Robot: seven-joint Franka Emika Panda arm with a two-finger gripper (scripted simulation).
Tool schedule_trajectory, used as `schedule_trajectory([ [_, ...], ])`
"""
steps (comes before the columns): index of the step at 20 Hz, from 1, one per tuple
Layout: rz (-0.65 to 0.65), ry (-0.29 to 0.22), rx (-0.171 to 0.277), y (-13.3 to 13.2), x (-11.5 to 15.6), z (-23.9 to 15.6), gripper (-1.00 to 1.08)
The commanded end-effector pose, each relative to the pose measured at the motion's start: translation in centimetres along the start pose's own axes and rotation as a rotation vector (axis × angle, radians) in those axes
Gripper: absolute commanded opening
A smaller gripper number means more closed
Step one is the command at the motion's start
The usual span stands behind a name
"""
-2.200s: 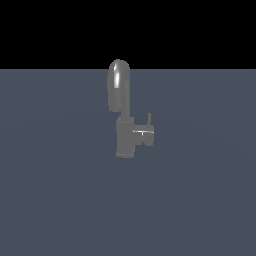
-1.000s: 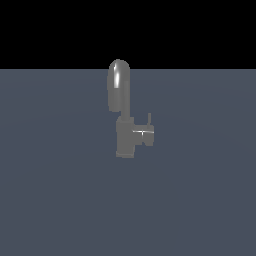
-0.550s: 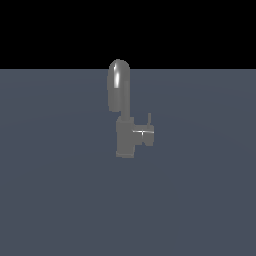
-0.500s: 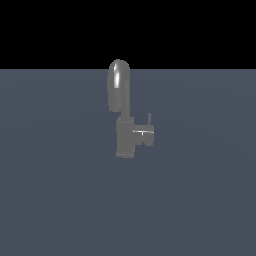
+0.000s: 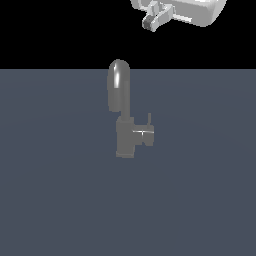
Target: Turn on the faucet by rotating a designated handle.
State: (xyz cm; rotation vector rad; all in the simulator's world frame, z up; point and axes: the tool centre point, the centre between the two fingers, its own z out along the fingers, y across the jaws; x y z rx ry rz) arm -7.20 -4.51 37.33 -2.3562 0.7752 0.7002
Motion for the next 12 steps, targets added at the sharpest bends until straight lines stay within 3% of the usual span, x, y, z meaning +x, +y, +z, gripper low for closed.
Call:
schedule_trajectory([
  [1,0.046,-0.042,0.049,0.0,1.8,0.2,-1.0],
  [12,0.27,-0.248,0.285,0.9,9.8,2.6,-1.0],
])
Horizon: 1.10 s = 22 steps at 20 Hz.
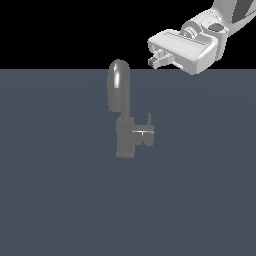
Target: Turn on the faucet by rotating a designated handle.
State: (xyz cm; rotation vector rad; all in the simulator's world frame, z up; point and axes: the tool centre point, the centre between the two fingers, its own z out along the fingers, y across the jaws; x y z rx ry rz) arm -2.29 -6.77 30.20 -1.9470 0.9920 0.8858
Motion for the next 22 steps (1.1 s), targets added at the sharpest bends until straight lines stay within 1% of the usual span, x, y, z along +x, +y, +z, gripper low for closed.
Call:
schedule_trajectory([
  [1,0.055,-0.051,0.058,0.0,2.0,0.3,-1.0],
  [9,0.236,-0.216,0.247,0.7,8.5,2.1,-1.0],
  [13,0.316,-0.288,0.329,1.2,11.1,3.4,-1.0],
  [18,0.39,-0.354,0.405,1.8,13.3,4.8,-1.0],
  [22,0.427,-0.388,0.444,2.1,14.4,5.7,-1.0],
])
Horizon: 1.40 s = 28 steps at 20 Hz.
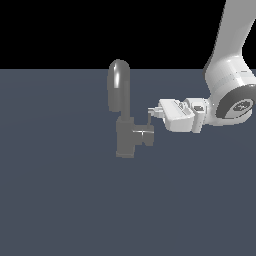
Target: Turn on the faucet by rotating a designated handle.
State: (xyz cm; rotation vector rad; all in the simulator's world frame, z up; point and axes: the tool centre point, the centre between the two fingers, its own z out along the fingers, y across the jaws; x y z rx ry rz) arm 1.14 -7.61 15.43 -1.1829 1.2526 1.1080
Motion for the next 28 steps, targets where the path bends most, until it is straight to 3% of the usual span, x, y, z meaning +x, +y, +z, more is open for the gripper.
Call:
schedule_trajectory([
  [1,0.019,-0.019,0.021,0.0,0.7,0.2,-1.0],
  [10,0.034,-0.031,0.035,0.0,1.2,0.3,-1.0],
  [26,0.033,-0.032,0.035,4.8,-0.1,0.5,-1.0],
  [28,0.021,-0.026,0.041,3.9,-0.2,0.5,-1.0],
])
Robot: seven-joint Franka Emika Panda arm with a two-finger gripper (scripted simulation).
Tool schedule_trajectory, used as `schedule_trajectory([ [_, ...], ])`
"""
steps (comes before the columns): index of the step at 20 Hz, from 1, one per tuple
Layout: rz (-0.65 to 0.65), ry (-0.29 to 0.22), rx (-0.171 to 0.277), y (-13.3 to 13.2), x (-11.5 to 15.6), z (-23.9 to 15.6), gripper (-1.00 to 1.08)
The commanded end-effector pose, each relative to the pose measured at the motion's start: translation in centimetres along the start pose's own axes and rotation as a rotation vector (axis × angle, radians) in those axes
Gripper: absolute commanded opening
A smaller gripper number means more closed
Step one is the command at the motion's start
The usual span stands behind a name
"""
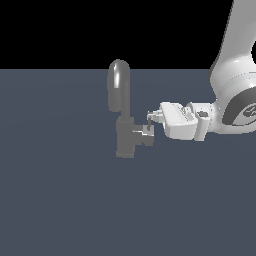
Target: Turn on the faucet by rotating a designated handle.
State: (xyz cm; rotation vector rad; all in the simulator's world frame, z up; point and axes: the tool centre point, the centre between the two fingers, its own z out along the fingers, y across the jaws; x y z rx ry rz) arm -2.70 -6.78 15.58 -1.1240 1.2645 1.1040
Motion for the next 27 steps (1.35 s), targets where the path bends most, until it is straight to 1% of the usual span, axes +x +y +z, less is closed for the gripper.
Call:
schedule_trajectory([
  [1,0.002,-0.001,0.0,0.4,0.2,0.0,-1.0],
  [13,0.012,-0.006,-0.005,5.6,2.7,0.0,-1.0],
  [14,0.012,-0.006,-0.005,5.6,2.7,0.0,-1.0],
  [15,-0.025,-0.002,-0.002,4.0,1.2,0.0,-1.0],
  [26,0.012,-0.006,-0.006,7.0,7.8,0.0,-1.0],
  [27,0.012,-0.006,-0.006,7.0,7.8,0.0,-1.0],
])
